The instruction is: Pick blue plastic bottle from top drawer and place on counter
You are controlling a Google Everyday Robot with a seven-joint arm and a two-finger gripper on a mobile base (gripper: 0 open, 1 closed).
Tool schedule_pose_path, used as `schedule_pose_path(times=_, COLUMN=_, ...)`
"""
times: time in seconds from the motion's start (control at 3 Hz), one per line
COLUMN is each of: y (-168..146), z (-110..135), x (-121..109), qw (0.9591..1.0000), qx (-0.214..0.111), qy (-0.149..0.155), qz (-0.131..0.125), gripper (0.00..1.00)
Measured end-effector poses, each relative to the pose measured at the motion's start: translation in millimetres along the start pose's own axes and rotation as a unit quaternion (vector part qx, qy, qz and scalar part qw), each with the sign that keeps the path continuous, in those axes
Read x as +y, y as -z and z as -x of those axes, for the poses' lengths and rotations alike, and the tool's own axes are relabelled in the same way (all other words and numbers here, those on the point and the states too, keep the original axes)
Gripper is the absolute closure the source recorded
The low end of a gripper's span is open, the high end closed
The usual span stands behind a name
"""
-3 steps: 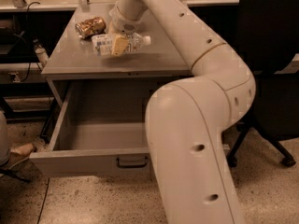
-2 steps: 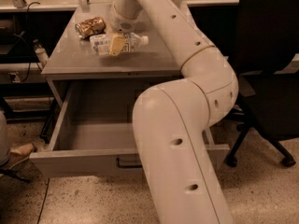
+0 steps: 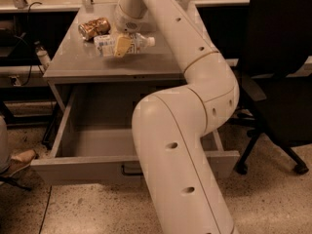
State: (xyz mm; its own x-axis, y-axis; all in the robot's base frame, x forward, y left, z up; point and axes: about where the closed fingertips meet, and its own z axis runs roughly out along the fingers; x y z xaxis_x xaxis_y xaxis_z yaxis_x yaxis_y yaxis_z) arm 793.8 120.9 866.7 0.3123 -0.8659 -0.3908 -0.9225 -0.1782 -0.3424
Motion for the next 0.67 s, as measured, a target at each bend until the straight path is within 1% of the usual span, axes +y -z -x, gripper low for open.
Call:
schedule_pose_path(times=0.33, y=2, z=-3, x=-1, qw=1.0000, qx=-0.004, qy=-0.006, qz=-0.001, gripper=0.08)
schedule_pose_path(times=0.67, y=8, z=-15, x=-2, qw=0.9997, qx=-0.009, qy=-0.020, qz=-0.005, gripper=0.00)
